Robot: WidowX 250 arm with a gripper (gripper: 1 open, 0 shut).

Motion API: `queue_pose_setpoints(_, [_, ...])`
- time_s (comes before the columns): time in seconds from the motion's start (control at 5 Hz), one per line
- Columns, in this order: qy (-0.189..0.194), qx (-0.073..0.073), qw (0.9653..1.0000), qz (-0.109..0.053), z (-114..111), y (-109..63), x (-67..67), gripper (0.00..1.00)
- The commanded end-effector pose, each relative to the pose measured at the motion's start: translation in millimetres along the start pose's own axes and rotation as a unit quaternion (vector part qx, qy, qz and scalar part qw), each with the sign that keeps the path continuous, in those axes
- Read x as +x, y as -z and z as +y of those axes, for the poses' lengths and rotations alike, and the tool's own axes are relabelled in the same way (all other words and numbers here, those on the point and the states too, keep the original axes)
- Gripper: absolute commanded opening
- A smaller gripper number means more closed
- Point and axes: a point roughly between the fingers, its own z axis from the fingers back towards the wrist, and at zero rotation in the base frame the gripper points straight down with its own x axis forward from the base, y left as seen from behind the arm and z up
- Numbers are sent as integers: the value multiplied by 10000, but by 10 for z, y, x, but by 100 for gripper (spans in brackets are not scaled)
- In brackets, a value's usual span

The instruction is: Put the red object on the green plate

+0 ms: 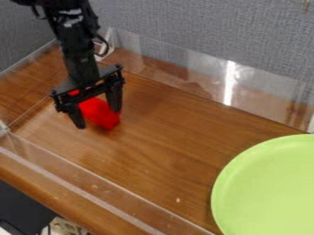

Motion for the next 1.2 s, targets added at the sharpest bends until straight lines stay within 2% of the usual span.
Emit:
queue_pose_setpoints(0.0, [-165,-179,9994,-253,-164,-67,15,100])
queue_pose_setpoints(0.4, [-146,-279,9987,-411,-328,-28,255,100])
queue_pose_setpoints(0.6, [-56,-268,9983,-522,-344,-41,344,0])
queue_pose_setpoints(0.8, [-263,-216,9967,-739,-244,39,268,100])
queue_pose_setpoints(1.0, [-452,-131,9945,-933,-143,137,189,100])
